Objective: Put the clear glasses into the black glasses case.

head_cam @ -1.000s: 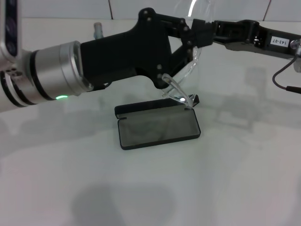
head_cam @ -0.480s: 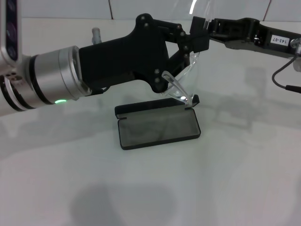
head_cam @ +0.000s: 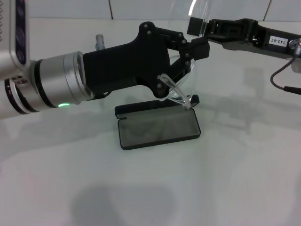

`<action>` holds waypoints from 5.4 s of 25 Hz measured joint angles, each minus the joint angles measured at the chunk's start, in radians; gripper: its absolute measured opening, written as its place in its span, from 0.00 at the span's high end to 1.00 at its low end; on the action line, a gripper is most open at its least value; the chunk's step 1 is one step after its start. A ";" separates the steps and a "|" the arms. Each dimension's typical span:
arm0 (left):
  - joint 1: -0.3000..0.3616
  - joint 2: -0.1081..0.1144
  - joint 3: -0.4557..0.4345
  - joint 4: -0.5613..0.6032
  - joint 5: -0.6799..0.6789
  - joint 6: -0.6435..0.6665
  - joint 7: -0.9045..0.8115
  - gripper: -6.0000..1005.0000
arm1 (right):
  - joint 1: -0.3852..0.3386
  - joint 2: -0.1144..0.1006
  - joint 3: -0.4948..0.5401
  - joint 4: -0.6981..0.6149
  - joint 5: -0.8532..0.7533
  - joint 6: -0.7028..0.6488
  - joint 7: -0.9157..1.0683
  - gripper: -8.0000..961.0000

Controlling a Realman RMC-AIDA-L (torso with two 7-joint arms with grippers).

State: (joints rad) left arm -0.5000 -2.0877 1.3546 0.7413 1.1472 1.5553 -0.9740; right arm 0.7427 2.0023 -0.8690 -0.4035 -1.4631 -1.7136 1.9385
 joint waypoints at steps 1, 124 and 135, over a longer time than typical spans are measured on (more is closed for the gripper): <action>-0.001 0.000 0.000 -0.003 0.000 -0.005 0.000 0.95 | 0.000 0.000 0.000 0.000 0.000 -0.002 0.000 0.95; 0.073 0.003 0.067 0.095 -0.187 0.058 0.018 0.95 | -0.033 0.008 -0.144 -0.086 0.106 0.030 -0.085 0.95; 0.062 0.002 0.066 0.073 -0.181 0.046 0.015 0.95 | -0.024 0.021 -0.164 -0.086 0.108 -0.021 -0.083 0.95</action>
State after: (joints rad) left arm -0.4378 -2.0857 1.4206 0.8145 0.9666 1.6008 -0.9586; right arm 0.7184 2.0231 -1.0330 -0.4894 -1.3546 -1.7343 1.8554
